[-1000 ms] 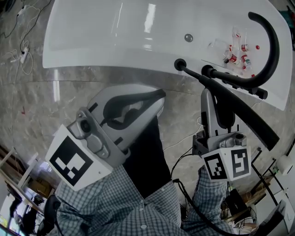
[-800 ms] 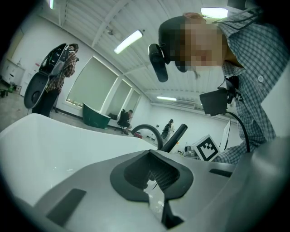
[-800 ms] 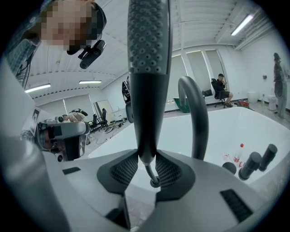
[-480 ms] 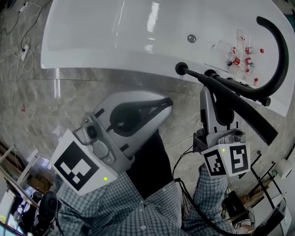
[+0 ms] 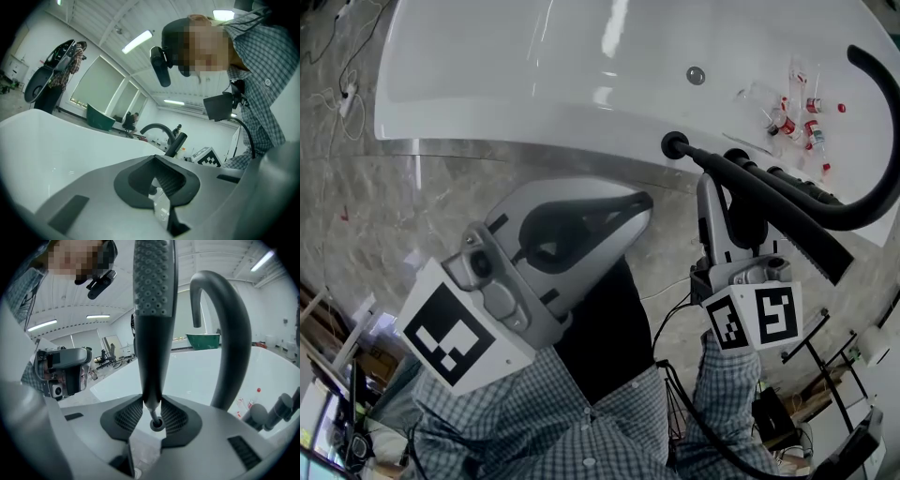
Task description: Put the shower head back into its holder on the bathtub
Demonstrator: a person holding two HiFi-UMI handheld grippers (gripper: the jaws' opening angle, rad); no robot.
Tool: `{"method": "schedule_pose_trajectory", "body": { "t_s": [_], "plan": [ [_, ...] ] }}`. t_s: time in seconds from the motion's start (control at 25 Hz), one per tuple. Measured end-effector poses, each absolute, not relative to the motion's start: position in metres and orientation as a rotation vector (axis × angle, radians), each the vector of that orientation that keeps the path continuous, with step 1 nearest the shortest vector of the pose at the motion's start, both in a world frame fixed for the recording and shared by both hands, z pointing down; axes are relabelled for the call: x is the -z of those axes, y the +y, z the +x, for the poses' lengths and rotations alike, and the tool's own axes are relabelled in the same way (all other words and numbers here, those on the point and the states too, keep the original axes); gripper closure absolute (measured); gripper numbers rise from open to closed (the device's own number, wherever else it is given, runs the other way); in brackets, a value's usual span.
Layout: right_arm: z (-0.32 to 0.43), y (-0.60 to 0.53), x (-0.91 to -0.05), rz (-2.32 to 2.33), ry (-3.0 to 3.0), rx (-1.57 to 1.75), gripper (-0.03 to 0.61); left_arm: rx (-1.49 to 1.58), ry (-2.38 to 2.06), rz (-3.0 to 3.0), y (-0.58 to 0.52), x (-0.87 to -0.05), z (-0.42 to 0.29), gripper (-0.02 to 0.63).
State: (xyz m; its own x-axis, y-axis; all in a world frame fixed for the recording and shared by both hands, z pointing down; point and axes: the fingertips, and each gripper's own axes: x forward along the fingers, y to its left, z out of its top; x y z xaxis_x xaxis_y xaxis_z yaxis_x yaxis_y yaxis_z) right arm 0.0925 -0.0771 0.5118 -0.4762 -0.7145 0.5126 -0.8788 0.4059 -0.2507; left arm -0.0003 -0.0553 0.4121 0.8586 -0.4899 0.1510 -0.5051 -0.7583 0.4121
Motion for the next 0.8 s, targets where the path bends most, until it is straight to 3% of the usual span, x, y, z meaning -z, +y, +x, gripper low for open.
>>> {"method": "schedule_pose_trajectory", "body": {
  "t_s": [0.8],
  "plan": [
    [0.076,-0.086,-0.583,1.207,-2.241,-0.604,0.460,-0.083,-0.741,2.548,-0.076,-0.441,-0.009,0.606]
  ]
}}
